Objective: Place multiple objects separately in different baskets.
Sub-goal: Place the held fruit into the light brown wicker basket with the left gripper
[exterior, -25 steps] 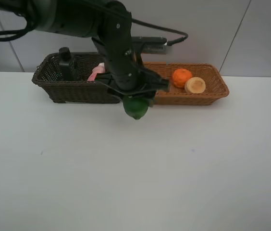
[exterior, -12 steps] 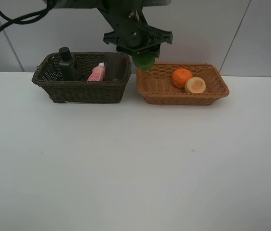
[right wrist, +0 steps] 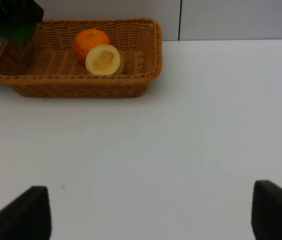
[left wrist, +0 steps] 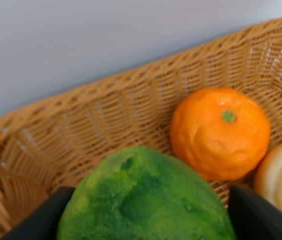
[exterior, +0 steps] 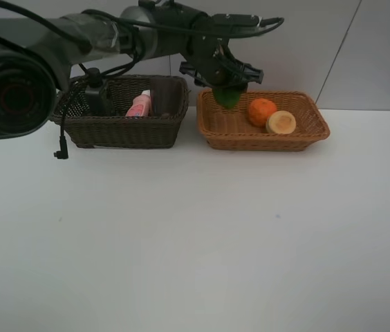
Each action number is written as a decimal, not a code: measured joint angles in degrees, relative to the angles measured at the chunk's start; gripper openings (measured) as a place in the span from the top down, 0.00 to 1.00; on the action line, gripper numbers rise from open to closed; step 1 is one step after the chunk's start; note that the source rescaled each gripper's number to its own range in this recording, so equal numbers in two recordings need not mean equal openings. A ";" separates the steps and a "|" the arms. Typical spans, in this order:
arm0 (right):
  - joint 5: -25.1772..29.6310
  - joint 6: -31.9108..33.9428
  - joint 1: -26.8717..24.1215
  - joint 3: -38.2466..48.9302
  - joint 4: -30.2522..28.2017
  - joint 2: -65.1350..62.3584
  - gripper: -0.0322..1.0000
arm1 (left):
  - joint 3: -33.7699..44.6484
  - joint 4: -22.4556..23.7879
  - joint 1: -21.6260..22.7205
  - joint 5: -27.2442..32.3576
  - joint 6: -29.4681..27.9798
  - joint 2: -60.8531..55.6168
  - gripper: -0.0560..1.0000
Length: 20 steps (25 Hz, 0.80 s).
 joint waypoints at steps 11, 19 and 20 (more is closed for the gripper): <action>0.00 0.00 0.00 0.00 0.00 0.00 0.28 | -0.49 -3.12 0.00 0.54 10.42 2.29 0.22; 0.00 0.00 0.00 0.00 0.00 0.00 0.28 | -0.60 -5.49 0.00 0.26 10.57 2.29 0.00; 0.00 0.00 0.00 0.00 0.00 0.00 0.28 | -0.67 -5.53 0.00 0.26 10.57 2.29 0.00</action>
